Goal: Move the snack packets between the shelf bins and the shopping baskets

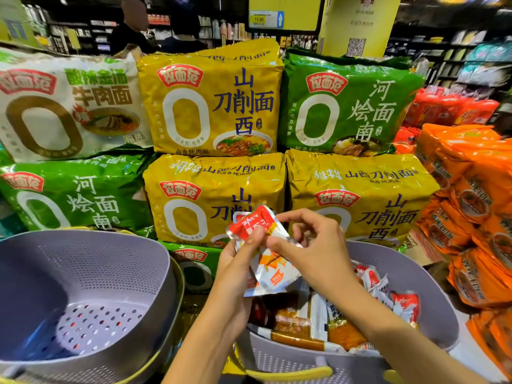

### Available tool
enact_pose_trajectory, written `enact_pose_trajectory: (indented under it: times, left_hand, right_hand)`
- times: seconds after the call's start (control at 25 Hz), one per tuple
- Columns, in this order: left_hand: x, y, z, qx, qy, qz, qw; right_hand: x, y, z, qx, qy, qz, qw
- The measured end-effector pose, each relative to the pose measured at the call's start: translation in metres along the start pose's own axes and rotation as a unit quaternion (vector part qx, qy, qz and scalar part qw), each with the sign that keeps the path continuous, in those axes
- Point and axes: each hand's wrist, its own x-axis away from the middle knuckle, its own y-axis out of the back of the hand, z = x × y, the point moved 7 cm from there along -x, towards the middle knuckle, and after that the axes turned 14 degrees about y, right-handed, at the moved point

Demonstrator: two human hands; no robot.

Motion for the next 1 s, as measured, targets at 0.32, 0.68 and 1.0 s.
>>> enact_pose_trajectory:
  times: [0.32, 0.68, 1.0]
  left_hand:
    - [0.032, 0.058, -0.023, 0.022, -0.071, -0.105, 0.992]
    - [0.056, 0.087, -0.007, 0.027, -0.063, -0.146, 0.987]
    - [0.055, 0.083, 0.004, 0.035, -0.043, -0.141, 0.988]
  right_hand:
    - [0.007, -0.029, -0.021, 0.046, -0.057, 0.292, 0.954]
    - [0.034, -0.053, -0.045, 0.198, -0.075, 0.489, 0.846]
    - [0.006, 0.022, -0.042, -0.116, -0.185, 0.246, 0.944]
